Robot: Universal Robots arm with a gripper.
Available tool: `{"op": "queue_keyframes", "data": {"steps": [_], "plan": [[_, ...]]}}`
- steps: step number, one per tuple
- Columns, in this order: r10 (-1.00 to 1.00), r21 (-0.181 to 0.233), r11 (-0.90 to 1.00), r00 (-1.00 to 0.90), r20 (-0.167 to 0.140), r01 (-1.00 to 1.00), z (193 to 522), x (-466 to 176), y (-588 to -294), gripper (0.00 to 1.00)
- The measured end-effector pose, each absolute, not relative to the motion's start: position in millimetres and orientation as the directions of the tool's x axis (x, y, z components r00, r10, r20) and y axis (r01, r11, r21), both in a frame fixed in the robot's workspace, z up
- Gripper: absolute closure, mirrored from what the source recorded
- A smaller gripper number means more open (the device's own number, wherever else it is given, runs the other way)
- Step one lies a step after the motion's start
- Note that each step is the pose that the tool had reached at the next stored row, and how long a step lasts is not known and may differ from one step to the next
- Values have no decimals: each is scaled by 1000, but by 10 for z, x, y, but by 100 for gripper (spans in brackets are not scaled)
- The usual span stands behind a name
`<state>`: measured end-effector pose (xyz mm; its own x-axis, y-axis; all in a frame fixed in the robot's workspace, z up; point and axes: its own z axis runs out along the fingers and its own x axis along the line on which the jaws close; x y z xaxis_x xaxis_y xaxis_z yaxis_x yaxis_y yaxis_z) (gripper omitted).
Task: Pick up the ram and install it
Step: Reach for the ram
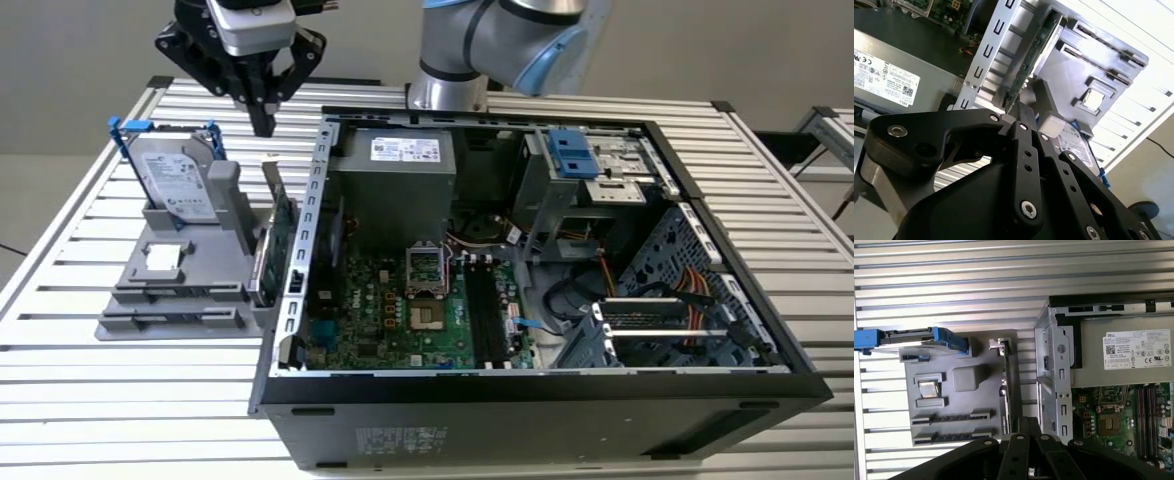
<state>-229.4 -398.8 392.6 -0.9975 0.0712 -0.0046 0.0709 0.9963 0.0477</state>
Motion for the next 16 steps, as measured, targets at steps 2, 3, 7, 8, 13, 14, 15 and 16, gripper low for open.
{"op": "queue_keyframes", "data": {"steps": [2,3,7,8,13,14,15,16], "plan": [[71,48,996,-997,-5,71,3926,-2323,-3988,100],[71,48,996,-997,-5,71,3925,-2338,-3988,100],[71,48,996,-997,-5,71,3926,-2385,-3988,100],[71,48,996,-997,-5,71,3925,-2395,-3988,100],[71,48,996,-997,-5,71,3926,-2443,-3988,100],[71,48,996,-997,-5,71,3926,-2452,-3988,100],[71,48,996,-997,-5,71,3926,-2461,-3988,100],[71,48,996,-997,-5,71,3926,-2470,-3988,100]]}}
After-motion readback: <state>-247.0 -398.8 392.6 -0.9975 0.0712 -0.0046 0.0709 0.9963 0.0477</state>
